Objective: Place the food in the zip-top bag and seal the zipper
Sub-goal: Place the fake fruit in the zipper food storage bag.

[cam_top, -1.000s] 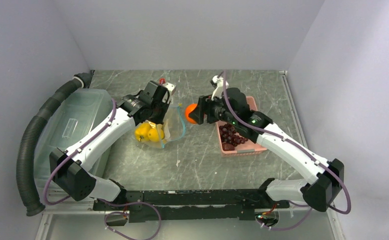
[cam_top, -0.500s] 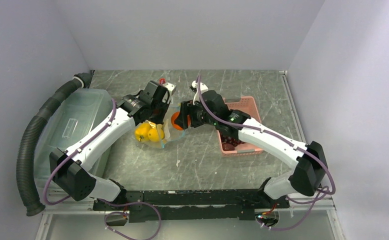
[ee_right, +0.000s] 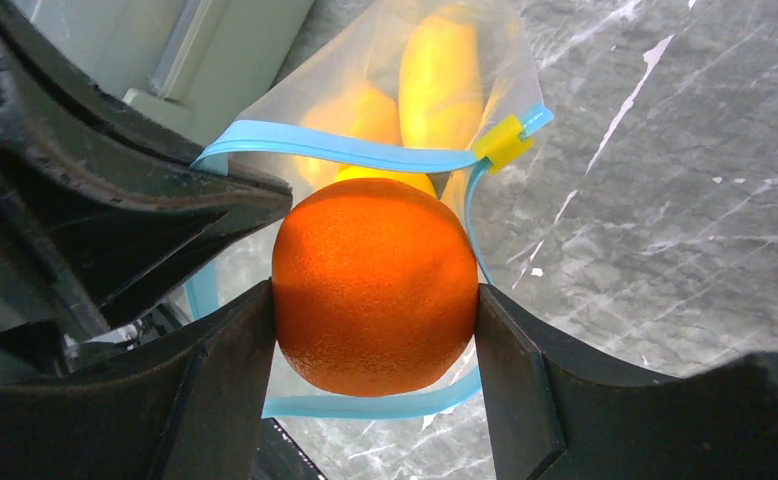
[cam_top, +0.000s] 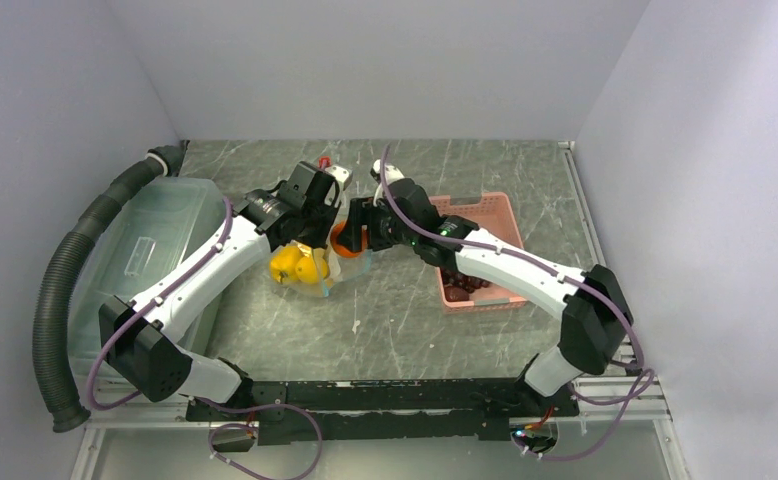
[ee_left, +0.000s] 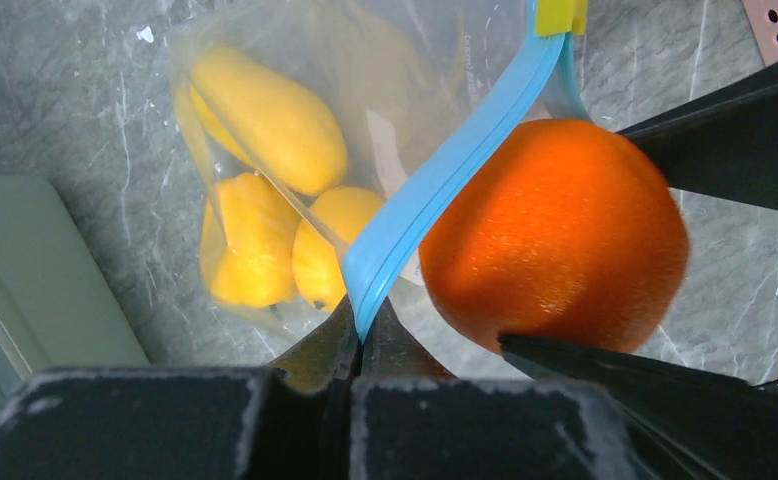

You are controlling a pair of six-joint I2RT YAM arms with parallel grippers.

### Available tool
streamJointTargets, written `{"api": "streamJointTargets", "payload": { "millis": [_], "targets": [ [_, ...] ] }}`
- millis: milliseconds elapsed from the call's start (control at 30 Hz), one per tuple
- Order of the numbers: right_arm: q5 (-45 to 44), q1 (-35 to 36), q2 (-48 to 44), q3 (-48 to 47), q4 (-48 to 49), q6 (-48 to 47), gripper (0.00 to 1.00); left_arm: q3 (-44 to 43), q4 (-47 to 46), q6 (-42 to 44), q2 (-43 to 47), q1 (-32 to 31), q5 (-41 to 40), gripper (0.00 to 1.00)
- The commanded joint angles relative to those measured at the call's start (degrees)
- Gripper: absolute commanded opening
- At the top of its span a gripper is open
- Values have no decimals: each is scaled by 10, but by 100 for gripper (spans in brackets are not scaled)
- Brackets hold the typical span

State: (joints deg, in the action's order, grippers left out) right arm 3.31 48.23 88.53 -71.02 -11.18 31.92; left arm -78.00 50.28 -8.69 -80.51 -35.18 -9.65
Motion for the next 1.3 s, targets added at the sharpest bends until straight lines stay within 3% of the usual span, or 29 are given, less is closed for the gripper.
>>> {"api": "streamJointTargets", "payload": {
  "millis": [0,333,600,867,1267],
  "targets": [
    [-9,3,17,-34,41,29,28,3,-10,2,11,-1,11,0],
    [-59,3,62,-61,34,83,32,1,-10,2,12,-1,12,0],
    [-83,3,94,-78,41,129,42,2,-9,2,11,-1,12,0],
    [-95,3,106,-88,48,161,70,1,-9,2,10,-1,12,0],
    [-122,3,60,-59,54,170,86,2,-10,2,11,-1,12,0]
  ]
}}
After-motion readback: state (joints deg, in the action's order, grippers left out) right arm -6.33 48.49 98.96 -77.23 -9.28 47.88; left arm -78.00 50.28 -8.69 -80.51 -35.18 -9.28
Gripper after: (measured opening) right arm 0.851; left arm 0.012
